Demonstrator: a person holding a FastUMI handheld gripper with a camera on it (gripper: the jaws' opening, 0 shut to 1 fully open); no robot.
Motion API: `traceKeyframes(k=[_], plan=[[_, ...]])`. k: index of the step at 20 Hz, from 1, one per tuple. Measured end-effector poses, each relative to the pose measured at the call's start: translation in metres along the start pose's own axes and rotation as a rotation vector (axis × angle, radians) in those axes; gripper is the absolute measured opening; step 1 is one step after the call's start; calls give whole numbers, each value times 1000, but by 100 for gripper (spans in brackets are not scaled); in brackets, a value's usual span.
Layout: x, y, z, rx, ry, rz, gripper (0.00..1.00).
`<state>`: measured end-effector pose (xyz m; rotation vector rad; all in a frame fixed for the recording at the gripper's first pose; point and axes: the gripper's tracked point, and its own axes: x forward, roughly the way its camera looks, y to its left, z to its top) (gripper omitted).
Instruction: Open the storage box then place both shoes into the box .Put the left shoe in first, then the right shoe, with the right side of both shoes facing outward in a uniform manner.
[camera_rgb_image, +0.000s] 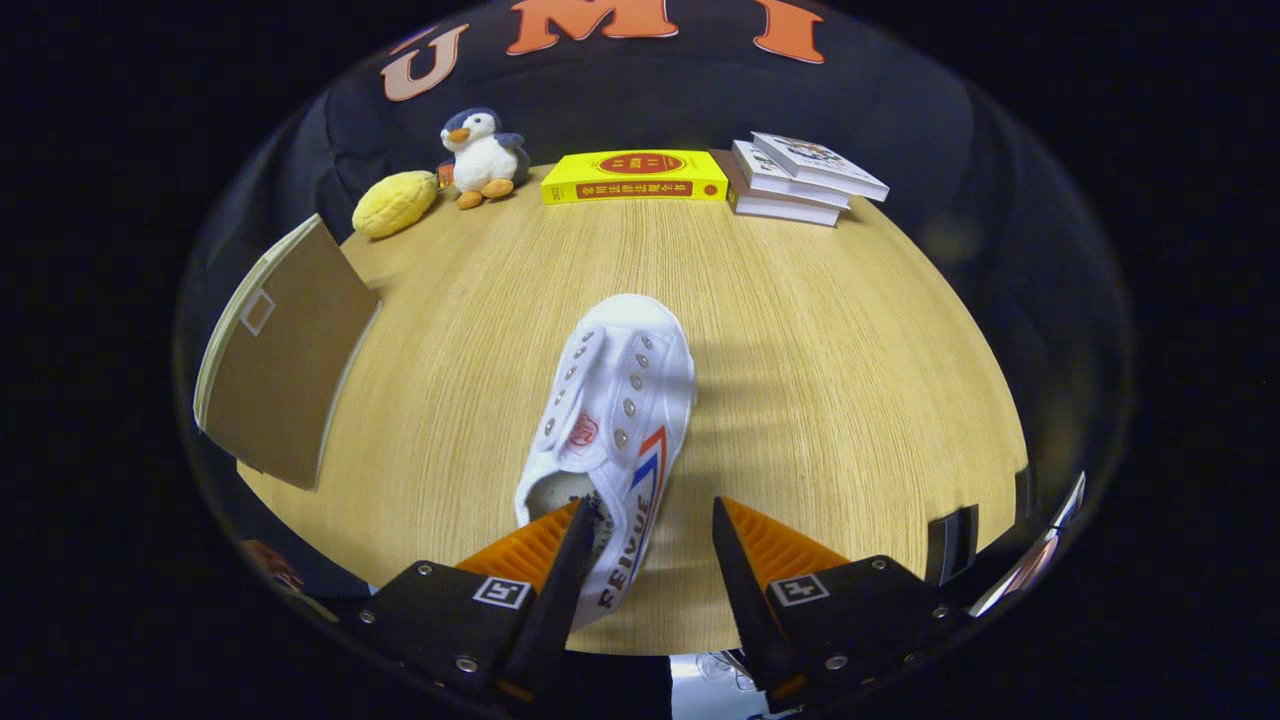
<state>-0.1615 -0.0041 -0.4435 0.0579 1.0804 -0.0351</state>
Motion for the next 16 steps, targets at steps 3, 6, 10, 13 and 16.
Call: traceKeyframes(k=[3, 6, 10, 13, 16], plan=[[13, 3, 8, 1, -38, 2, 63], [25, 8, 14, 32, -52, 21, 45], [27, 11, 15, 35, -49, 32, 34], [28, 10, 14, 93, -12, 29, 33], [30, 3, 19, 118, -10, -6, 22]])
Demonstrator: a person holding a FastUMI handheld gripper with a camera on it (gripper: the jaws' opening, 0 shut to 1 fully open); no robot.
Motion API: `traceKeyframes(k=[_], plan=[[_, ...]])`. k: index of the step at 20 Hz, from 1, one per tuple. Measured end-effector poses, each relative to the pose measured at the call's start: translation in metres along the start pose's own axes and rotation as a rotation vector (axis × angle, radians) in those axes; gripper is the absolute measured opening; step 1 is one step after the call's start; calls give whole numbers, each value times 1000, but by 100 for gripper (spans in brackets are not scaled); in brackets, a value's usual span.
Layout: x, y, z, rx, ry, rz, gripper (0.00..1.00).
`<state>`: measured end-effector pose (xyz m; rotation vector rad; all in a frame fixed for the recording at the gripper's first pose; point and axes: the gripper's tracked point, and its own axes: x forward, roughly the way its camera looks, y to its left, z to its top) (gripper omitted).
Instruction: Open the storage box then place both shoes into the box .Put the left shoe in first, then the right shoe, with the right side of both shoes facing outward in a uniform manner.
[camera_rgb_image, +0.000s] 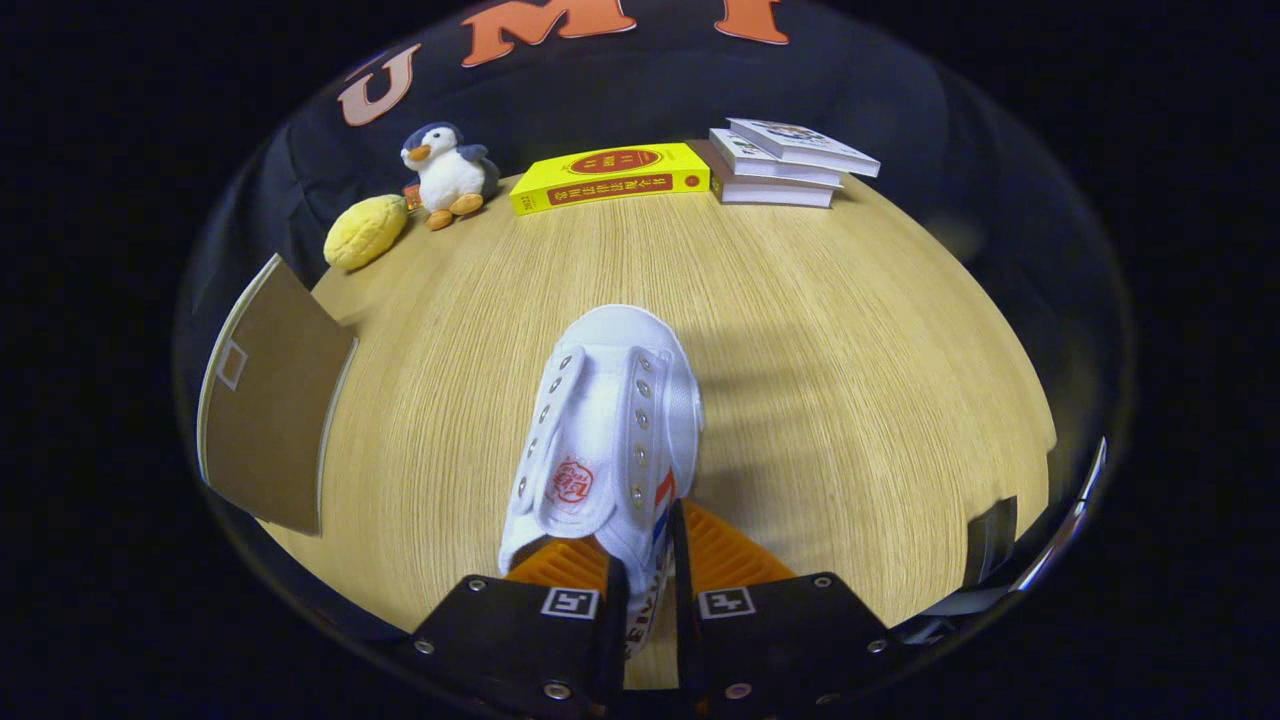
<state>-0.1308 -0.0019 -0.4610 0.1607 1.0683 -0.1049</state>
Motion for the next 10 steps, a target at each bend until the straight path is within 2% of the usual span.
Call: traceKeyframes(k=[2, 4, 7, 10], plan=[[1, -3, 0, 7, -7, -19, 9], [-1, -4, -4, 50, 12, -20, 3], [-8, -2, 8, 133, 16, 1, 1], [-22, 14, 24, 150, -3, 36, 1]])
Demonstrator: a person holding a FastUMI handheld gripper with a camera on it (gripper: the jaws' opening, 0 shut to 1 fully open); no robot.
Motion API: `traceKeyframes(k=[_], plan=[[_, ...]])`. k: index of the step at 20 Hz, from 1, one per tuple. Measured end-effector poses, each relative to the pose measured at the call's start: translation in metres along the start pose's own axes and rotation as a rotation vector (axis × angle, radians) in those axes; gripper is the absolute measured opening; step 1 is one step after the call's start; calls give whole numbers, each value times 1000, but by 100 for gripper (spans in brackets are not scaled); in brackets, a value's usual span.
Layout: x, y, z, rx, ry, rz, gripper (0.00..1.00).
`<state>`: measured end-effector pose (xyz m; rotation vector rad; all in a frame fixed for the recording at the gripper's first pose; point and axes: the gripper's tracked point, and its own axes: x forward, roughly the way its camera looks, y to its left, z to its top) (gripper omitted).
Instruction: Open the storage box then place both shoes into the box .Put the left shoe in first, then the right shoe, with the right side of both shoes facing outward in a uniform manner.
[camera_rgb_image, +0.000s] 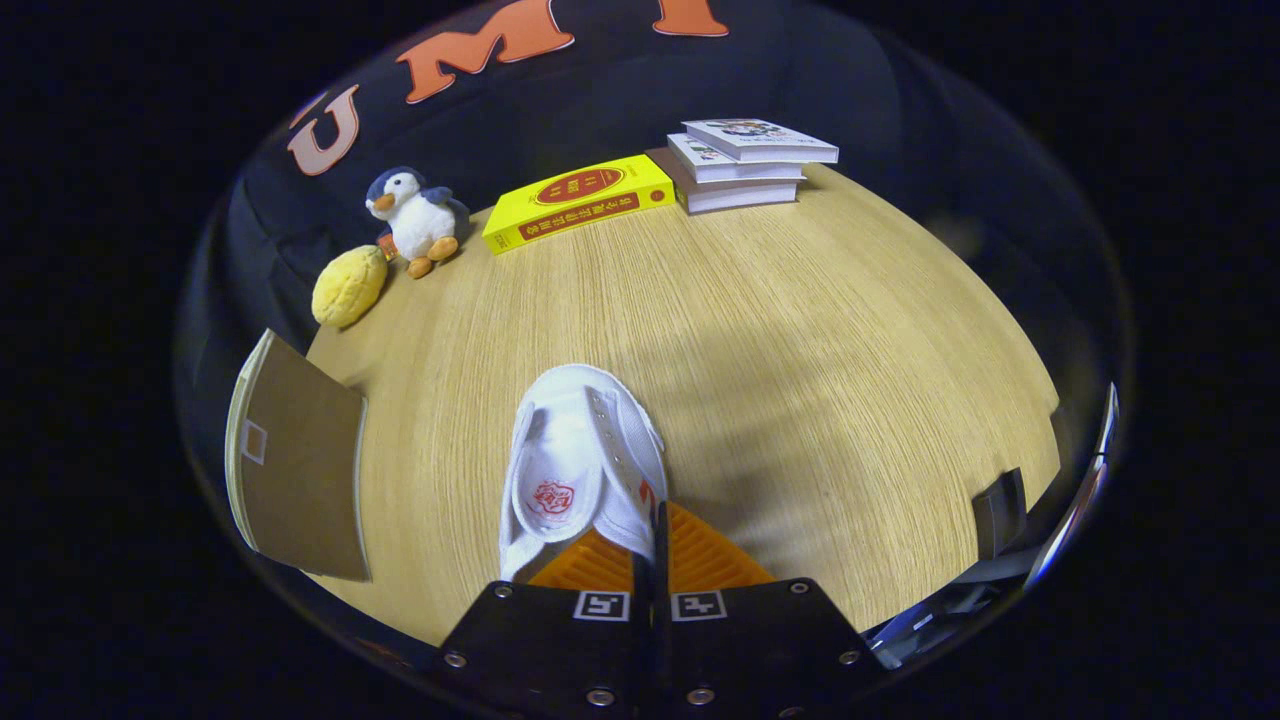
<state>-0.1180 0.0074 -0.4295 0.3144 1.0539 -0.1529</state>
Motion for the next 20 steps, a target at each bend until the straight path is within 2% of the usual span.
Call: traceKeyframes(k=[4, 13, 20], plan=[[-17, 34, 18, -1, -14, 50, 1], [-41, 98, 65, -117, -129, 107, 1], [-97, 177, 107, -131, -235, 240, 0]])
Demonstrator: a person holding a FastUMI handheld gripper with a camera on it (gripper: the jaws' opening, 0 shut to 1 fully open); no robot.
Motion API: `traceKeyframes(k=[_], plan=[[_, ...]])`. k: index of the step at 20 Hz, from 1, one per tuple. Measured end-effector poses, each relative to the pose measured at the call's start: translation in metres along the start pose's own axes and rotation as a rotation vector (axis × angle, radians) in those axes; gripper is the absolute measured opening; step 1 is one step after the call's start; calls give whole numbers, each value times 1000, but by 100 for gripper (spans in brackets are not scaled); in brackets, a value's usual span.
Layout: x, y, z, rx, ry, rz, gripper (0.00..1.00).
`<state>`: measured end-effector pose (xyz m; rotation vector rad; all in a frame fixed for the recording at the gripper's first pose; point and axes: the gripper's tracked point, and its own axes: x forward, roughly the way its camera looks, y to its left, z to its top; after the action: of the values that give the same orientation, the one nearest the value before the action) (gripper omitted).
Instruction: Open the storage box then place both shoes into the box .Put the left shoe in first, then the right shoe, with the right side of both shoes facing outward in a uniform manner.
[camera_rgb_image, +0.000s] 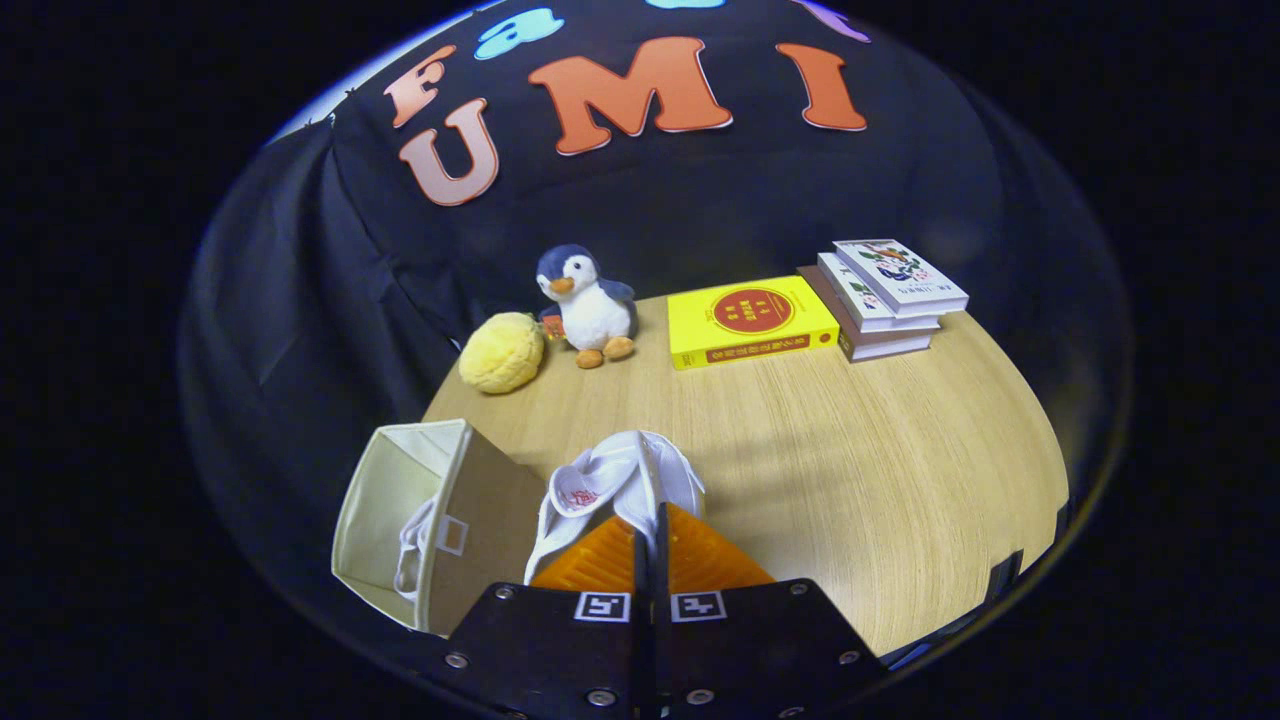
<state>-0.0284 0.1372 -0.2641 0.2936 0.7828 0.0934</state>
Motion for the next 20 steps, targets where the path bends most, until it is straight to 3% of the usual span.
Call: traceKeyframes(k=[6, 12, 20], plan=[[-9, 81, 22, -62, -25, 99, 1], [-3, 151, 4, -90, 31, 175, 0], [25, 215, -32, -118, 120, 186, 0]])
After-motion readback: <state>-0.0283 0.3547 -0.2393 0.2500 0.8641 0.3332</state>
